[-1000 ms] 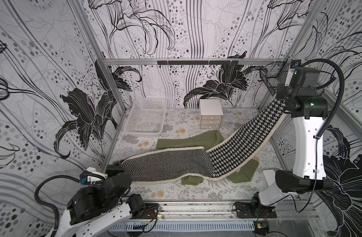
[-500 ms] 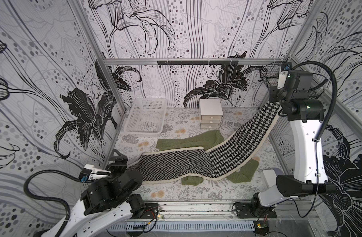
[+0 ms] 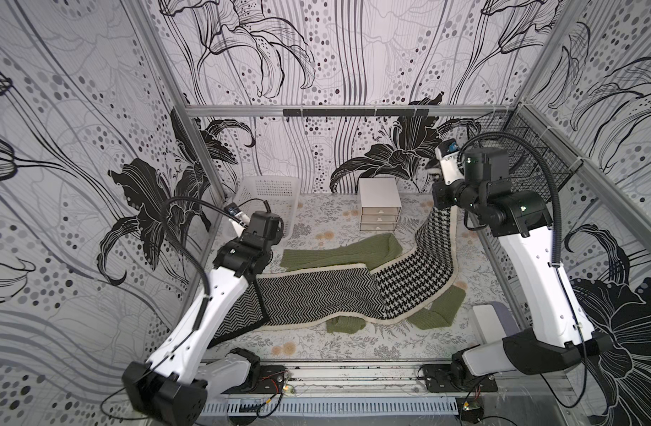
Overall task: Roll up the scarf and place it into the basket
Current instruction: Flatten out the scarf at the center of the board.
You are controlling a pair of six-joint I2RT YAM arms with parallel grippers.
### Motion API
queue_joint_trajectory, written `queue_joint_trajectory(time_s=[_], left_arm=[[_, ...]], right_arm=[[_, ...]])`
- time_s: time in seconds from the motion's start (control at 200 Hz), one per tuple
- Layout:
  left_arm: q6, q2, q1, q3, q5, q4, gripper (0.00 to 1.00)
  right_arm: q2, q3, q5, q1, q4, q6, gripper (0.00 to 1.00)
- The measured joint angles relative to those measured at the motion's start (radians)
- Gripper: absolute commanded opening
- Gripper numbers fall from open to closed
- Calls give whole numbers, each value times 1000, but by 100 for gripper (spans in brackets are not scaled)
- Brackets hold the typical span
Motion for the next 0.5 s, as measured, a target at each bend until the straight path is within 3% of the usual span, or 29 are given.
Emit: queue_joint_trajectory(time_s=[0.2,0.325,0.501], left_arm=[[-58,54,46,-229,221,5,98],[-114,35,51,-310,259,7,94],[-169,-24,51,-391,275,10,94]], right_arm=[[-192,-331,-82,275,26,124,0],[-252,-586,-95,332,77,229,0],[-187,-883,-31,411,134,380,0]])
